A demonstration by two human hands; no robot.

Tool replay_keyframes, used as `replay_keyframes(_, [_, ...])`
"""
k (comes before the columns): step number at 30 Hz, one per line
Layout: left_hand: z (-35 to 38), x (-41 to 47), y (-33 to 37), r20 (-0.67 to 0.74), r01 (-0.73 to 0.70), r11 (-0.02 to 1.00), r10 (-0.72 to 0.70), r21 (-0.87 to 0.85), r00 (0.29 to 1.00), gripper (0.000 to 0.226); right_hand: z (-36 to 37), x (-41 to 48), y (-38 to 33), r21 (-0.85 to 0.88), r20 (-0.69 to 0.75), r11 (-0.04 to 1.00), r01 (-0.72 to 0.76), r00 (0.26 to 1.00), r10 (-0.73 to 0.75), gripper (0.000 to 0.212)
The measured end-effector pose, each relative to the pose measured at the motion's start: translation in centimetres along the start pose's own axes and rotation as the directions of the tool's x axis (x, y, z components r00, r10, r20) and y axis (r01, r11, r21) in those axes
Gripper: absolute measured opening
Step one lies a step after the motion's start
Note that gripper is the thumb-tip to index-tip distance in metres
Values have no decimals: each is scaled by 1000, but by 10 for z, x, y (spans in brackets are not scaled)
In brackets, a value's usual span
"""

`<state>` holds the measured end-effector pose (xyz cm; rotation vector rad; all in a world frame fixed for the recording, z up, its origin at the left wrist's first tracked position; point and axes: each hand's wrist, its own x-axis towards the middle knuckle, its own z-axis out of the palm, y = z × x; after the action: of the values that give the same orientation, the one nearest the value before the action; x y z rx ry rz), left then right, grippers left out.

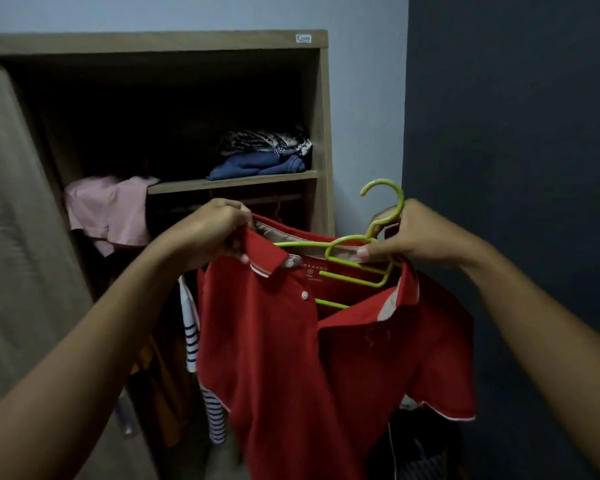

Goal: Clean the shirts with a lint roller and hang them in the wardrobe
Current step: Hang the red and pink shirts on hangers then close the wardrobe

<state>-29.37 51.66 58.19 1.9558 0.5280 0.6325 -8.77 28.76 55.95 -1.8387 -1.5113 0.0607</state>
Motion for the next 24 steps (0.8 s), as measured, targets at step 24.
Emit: replay_keyframes(24, [7,-16,16,-90,-238,967,231,-87,969,36,20,67,-87,218,-175,971,-99,975,139,42])
